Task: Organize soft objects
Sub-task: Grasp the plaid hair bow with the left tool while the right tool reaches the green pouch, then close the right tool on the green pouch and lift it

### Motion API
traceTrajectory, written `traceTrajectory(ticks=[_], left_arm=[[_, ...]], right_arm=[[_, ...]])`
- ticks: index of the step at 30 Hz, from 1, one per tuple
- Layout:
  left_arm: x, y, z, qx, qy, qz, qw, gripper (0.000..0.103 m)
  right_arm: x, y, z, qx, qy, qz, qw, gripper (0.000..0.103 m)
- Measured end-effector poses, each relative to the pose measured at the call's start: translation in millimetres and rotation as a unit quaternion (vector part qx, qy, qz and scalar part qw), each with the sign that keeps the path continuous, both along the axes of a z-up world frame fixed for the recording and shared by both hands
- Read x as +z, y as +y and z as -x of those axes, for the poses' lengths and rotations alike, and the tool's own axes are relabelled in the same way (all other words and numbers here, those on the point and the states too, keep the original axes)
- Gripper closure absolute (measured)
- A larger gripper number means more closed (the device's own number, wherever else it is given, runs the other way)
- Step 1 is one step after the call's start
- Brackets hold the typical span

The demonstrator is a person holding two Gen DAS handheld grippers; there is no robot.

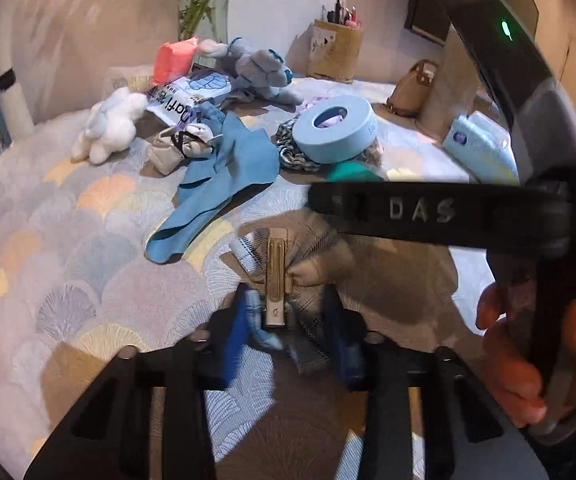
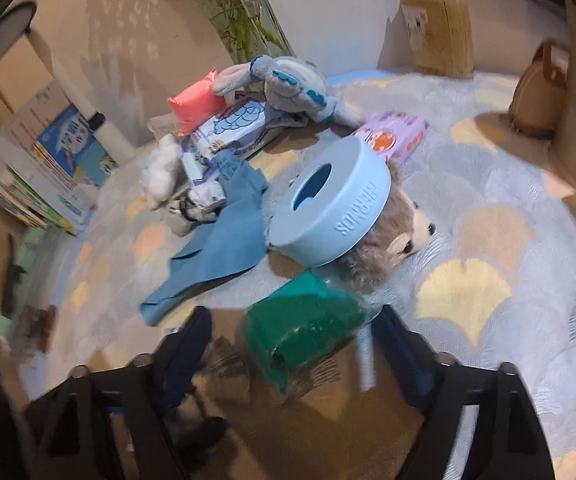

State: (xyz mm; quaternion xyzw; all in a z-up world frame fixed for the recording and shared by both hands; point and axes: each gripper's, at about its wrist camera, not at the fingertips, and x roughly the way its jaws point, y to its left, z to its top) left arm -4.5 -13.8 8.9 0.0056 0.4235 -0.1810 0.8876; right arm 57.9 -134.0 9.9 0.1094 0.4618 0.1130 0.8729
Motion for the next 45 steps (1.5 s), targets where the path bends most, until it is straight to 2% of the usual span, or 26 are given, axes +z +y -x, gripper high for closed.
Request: traceTrajectory(ticks=[1,4,8,12,15,17,18,19,21,25,31,34,39,43,45], left_arm=[[-0.1,2.1,-0.9,0.002,0.002,0.008,1.0000,0.075],[-0.1,4.7,-1.7,0.006,0.004,0.021,0.9997,0.075],[0.0,2.4,-0.6,-0.009,0.007,0.026,0.9996,0.075],[-0.3,3.8,-1.1,-0.012,0.010,0.033,0.9993,0.075],[-0.5,3.3,-0.9,-0.012,0.009,0.029,0.9995,0.075],[-0.4,2.8,-0.5,-0.016,0.009,0.029,0.9994,0.075],[-0.5,2.9,-0.9,-0.018,0.009,0.029,0.9994,0.075],[-0.5,3.0,-0.8,-0.019,0.010,0.030,0.9993,0.075],[-0.7,3.5,-1.8,-0.020,0.011,0.033,0.9992,0.075],[-0.7,3.0,-1.5,-0.020,0.011,0.030,0.9993,0.074],[-0.9,2.3,-1.5,-0.020,0.010,0.029,0.9993,0.074],[-1.4,3.1,-2.1,-0.019,0.012,0.033,0.9992,0.074],[-1.5,1.9,-1.8,-0.018,0.010,0.027,0.9994,0.074],[-1.9,1.3,-2.8,-0.018,0.009,0.021,0.9996,0.074],[-2.1,1.2,-2.8,-0.018,0.009,0.019,0.9996,0.074]], right_arm=[[-0.4,-1.1,0.5,-0.006,-0.002,0.011,1.000,0.044],[1.2,-10.7,7.3,-0.004,-0.005,-0.001,1.000,0.045],[3.3,-15.5,26.8,0.053,-0.013,0.032,0.998,0.046],[7.9,-9.6,49.4,0.117,-0.029,0.114,0.986,0.045],[9.9,-19.5,59.0,0.137,-0.031,0.146,0.979,0.037],[7.7,-38.1,61.6,0.126,-0.023,0.157,0.979,0.029],[6.9,-48.4,61.9,0.111,-0.018,0.159,0.981,0.021],[7.0,-55.4,60.8,0.098,-0.015,0.158,0.982,0.018],[8.3,-73.1,62.9,0.077,-0.009,0.143,0.987,0.018],[13.7,-94.5,72.6,0.069,-0.003,0.093,0.993,0.018],[-0.7,-93.5,73.8,0.083,0.046,-0.029,0.995,0.017],[0.1,-74.0,66.4,0.083,0.036,0.002,0.996,0.017],[-3.0,-54.7,52.1,0.070,0.017,0.028,0.997,0.017],[-6.9,-39.4,58.1,0.082,-0.016,0.100,0.992,0.031],[-7.5,-38.1,64.4,0.088,-0.026,0.117,0.989,0.034]])
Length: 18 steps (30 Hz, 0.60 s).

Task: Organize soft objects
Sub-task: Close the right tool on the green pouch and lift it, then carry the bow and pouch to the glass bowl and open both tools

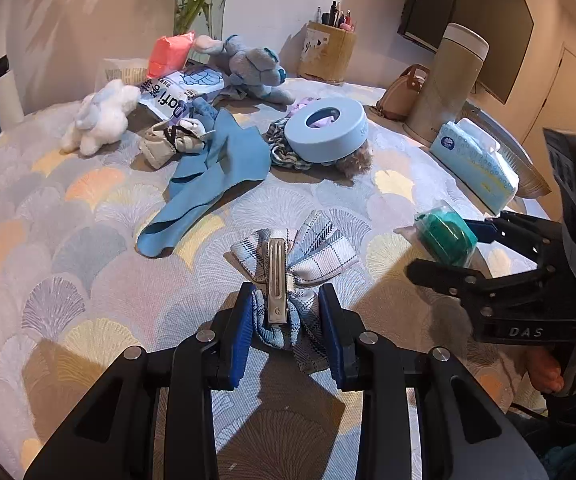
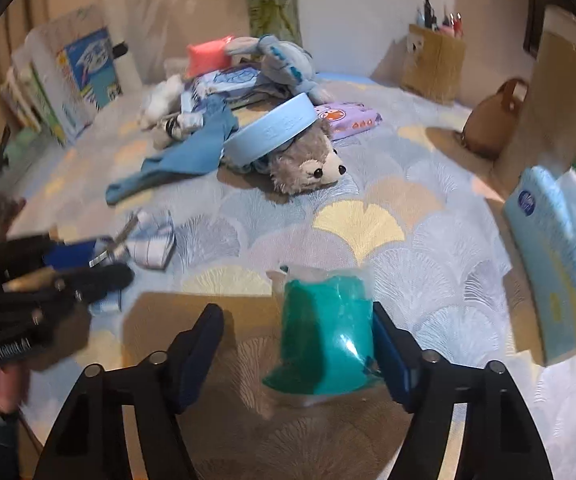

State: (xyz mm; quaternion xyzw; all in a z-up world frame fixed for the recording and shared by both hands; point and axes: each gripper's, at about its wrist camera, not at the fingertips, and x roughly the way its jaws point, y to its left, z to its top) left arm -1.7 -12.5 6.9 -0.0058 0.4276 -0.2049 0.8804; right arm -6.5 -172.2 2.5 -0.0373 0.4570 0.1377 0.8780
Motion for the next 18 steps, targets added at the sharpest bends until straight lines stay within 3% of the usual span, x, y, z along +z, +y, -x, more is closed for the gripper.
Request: traceTrajectory(ticks=[2,3,5,7,13,18], left_arm=[[0.5,-1.5,0.4,0.001,-0.002,-0.006,1.0000,0.074],[0.8,-2.5,0.8,0.003,-0.004,-0.010,0.9999,0.074],[1.9,-5.8,2.0,0.011,-0.009,-0.028,0.9995,0.075],[4.0,-9.4,3.4,0.023,-0.013,-0.047,0.9986,0.077],[33.8,-17.1,14.1,0.021,-0.031,0.033,0.9988,0.078],[70.7,-50.3,22.9,-0.011,-0.071,0.034,0.9968,0.079]], right_arm=[[0.4,-7.7,4.7,0.001,-0.009,-0.005,1.000,0.044],[0.8,-12.0,5.8,-0.005,-0.013,-0.007,1.000,0.056],[2.2,-22.2,5.7,-0.011,-0.010,-0.032,0.999,0.062],[6.6,-27.6,8.4,-0.011,-0.008,-0.055,0.998,0.064],[37.9,-37.8,22.3,-0.001,-0.044,-0.088,0.995,0.064],[65.9,-66.3,32.7,-0.017,-0.077,-0.100,0.992,0.064]])
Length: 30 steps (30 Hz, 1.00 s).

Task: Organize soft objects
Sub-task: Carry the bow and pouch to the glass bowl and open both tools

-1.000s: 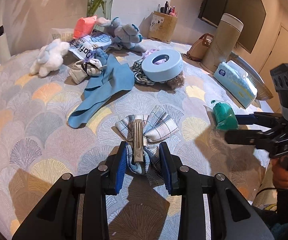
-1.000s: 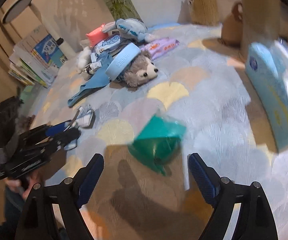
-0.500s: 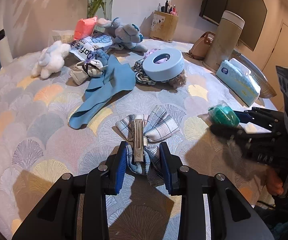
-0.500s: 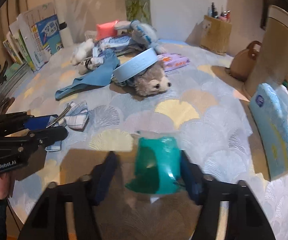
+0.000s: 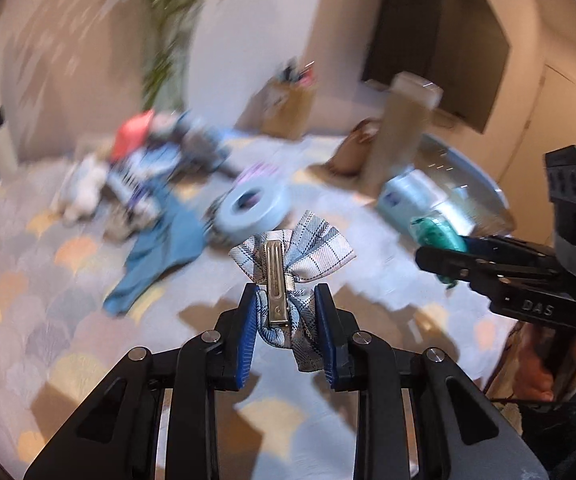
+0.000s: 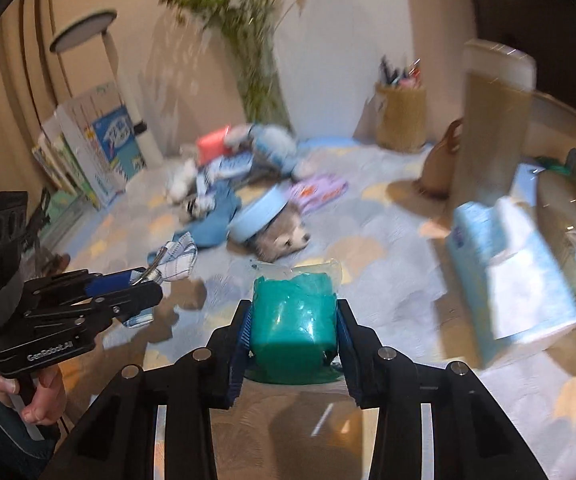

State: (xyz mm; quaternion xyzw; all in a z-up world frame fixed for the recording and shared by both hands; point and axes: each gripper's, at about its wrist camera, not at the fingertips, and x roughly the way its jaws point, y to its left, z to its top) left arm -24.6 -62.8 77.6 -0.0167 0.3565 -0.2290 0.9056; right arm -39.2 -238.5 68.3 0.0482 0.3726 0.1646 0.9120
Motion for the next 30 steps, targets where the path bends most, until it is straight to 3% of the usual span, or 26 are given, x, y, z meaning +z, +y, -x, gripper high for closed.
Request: traceTrajectory(ticks=[5,11,15,18,22,30], left_arm=[[35.5,-56.1,1.0,-0.049,-0.045,-0.023,0.9975,0.079],[70.5,-134.6,-11.8,-0.112,-0.081,-0.021,0.9902,0.078],[84.5,-192.1,-28.2,-0.143,-0.089,-0.015,0.9856,0.078],[87.5,-228.6,-36.7,-0.159,-0.089,-0.013,0.9832,0.078],[83.9,-276.2,-52.7,-0.172,-0.081,-0.024,0.9816,0.078],[71.0,-322.0,-83.0,-0.164,-0.059,-0.035,0.9841,0.075]], right_arm=[[26.0,-56.6,8.8,-0.023,-0.017,-0.071,0.997,0.064],[56.5,-133.1,25.3,-0.103,-0.065,-0.078,0.989,0.064],[71.6,-197.8,34.4,-0.184,-0.085,-0.093,0.975,0.064],[74.0,-250.0,34.7,-0.255,-0.074,-0.112,0.958,0.064],[67.7,-293.8,30.7,-0.306,-0.052,-0.136,0.941,0.064],[59.9,-329.4,9.5,-0.352,-0.022,-0.140,0.925,0.064]])
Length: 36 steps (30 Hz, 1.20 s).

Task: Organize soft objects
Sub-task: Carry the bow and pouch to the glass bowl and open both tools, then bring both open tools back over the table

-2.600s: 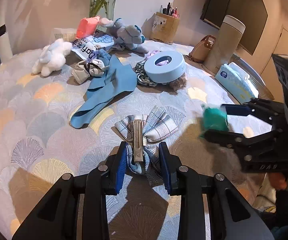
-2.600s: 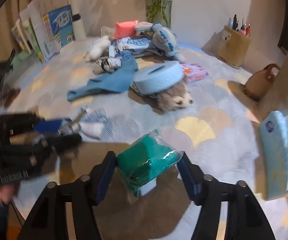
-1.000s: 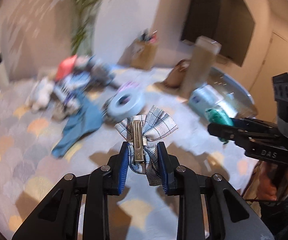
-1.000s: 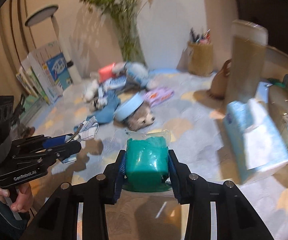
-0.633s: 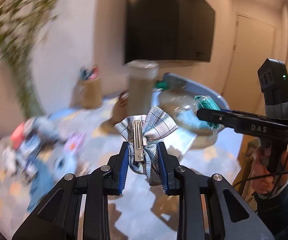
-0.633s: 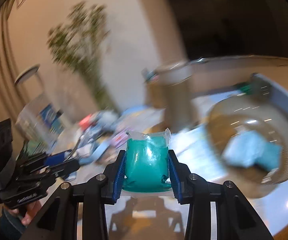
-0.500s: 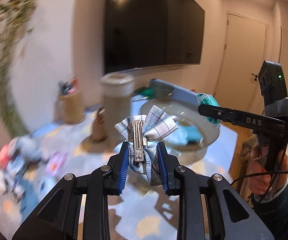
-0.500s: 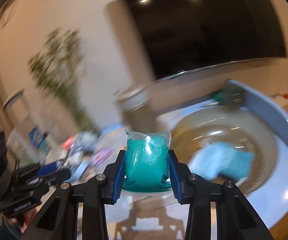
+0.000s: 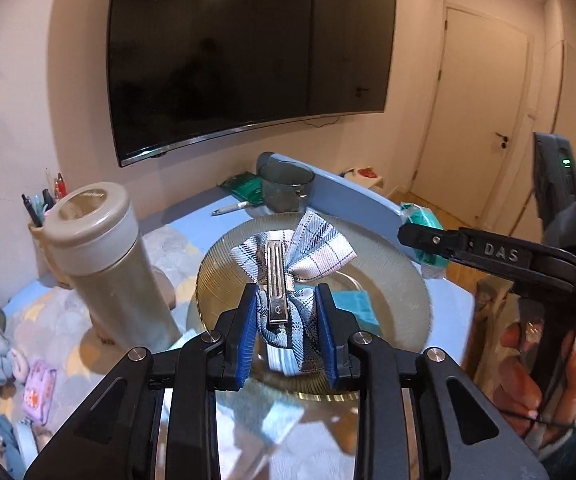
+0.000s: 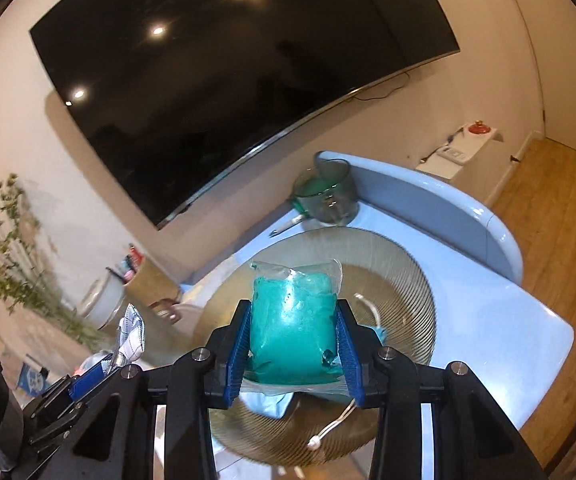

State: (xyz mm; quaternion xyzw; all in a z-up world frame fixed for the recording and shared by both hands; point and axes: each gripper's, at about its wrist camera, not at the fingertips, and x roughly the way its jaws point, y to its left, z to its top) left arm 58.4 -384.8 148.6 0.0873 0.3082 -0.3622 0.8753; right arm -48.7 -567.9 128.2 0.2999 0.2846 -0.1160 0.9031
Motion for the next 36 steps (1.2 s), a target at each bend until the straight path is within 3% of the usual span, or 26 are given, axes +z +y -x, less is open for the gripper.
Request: traceTrajectory(ticks=[2,3,5,6,7,11,17,24,31,33,34,36], left_arm=[[-3.5,-10.4,-7.4,0.003,0.005,-0.007,1.0000,0.063],[-4.6,-13.1,-9.5,0.003,0.012,-0.006,0.9999,0.062],[-8.6,-17.3,-13.6,-0.004,0.032,-0.004,0.9995,0.057],[-10.5,-16.9,-14.2,-0.007,0.040,-0.005,0.9992,0.056],[-12.0,-14.9,-12.3,-0.012,0.044,-0.006,0.9989,0.056],[-12.0,-2.2,4.1,-0.021,0.025,-0.019,0.9993,0.056],[-0.2,42.7,26.5,-0.019,0.017,0.001,0.9997,0.056],[23.8,138.2,60.3,0.031,-0.022,0.033,0.9987,0.056],[36.2,265.4,85.4,0.125,-0.047,0.062,0.9891,0.056],[29.7,299.2,88.7,0.163,-0.044,0.065,0.9836,0.051],[22.2,318.3,90.3,0.188,-0.042,0.065,0.9791,0.040],[5.6,346.3,89.9,0.225,-0.028,0.073,0.9713,0.034]], right_arm=[[-2.8,-3.4,-6.7,-0.004,0.007,0.002,1.000,0.064],[-4.6,-6.2,-10.0,-0.007,0.010,0.002,1.000,0.063],[-9.0,-9.1,-17.8,-0.014,0.015,0.000,1.000,0.052],[-12.3,-11.6,-20.1,-0.014,0.018,-0.006,1.000,0.041],[-16.3,-15.7,-19.9,-0.013,0.016,-0.015,1.000,0.039],[-22.7,-14.4,-15.2,-0.001,0.016,-0.028,0.999,0.039],[-22.9,9.4,-8.1,0.027,0.019,-0.034,0.999,0.038],[-11.3,65.5,2.6,0.078,0.016,-0.011,0.997,0.038],[13.8,151.5,5.3,0.151,-0.004,0.023,0.988,0.034],[13.6,180.6,4.2,0.173,-0.010,0.028,0.984,0.022],[9.9,198.9,3.4,0.185,-0.011,0.029,0.982,0.019],[-3.7,236.8,-1.0,0.219,-0.001,0.031,0.975,0.019]])
